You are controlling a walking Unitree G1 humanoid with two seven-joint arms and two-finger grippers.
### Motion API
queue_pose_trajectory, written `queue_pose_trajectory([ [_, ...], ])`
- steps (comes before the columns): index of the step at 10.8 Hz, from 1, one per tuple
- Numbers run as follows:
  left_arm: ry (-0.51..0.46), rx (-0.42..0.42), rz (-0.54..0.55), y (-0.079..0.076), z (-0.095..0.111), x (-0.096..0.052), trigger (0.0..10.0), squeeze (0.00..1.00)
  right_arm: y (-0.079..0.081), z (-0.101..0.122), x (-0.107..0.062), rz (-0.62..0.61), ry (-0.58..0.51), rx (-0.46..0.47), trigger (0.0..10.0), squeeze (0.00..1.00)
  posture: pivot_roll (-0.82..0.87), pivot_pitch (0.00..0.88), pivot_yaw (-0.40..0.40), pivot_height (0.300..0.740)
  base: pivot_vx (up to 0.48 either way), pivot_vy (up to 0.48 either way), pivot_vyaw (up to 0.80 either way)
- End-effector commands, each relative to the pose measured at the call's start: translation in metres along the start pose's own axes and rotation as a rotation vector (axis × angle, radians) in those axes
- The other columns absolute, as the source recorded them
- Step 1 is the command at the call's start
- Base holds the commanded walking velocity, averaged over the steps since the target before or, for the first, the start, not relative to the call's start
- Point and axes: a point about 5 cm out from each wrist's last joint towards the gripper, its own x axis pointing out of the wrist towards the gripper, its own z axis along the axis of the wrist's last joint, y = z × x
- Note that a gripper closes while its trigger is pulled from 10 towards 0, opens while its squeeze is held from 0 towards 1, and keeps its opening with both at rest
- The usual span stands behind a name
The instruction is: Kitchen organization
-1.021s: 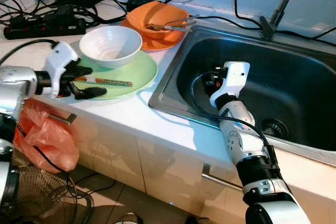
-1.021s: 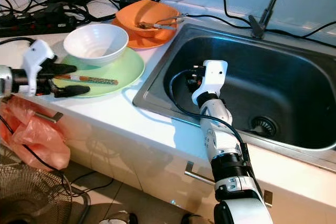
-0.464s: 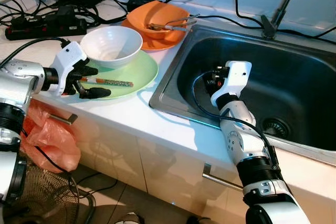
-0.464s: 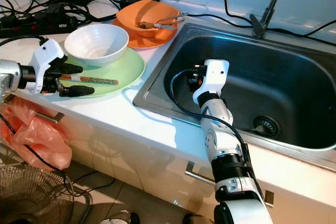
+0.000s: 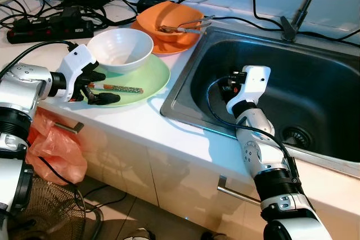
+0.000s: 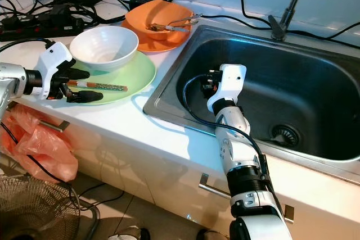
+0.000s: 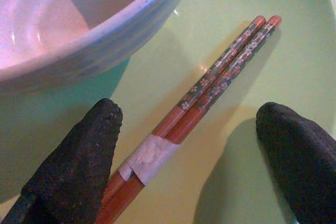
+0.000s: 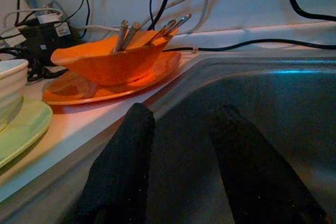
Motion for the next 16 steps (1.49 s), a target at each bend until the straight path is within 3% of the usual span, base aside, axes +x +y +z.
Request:
queue_pose_trajectory([
  [1,0.060,-0.016,-0.013,-0.003,-0.009,0.005,5.7,0.00,-0.004,-0.019,-0.009,-0.024,0.078,0.015,10.0,0.00,0.09,0.098,0.044,0.740,0.000,0.000,0.00],
  [2,0.065,-0.035,-0.034,-0.006,-0.012,0.009,0.0,0.00,-0.004,-0.018,-0.008,-0.024,0.078,0.015,10.0,0.00,0.08,0.099,0.043,0.740,0.000,0.000,0.00],
  [10,0.049,-0.040,-0.082,-0.012,-0.013,0.012,0.0,0.00,-0.003,-0.018,-0.009,-0.024,0.077,0.018,10.0,0.00,0.09,0.099,0.043,0.740,0.000,0.000,0.00],
  [16,-0.028,-0.009,-0.126,-0.025,-0.003,0.021,0.0,0.00,-0.003,-0.018,-0.008,-0.025,0.077,0.018,10.0,0.00,0.09,0.090,0.040,0.740,0.000,0.000,0.00],
])
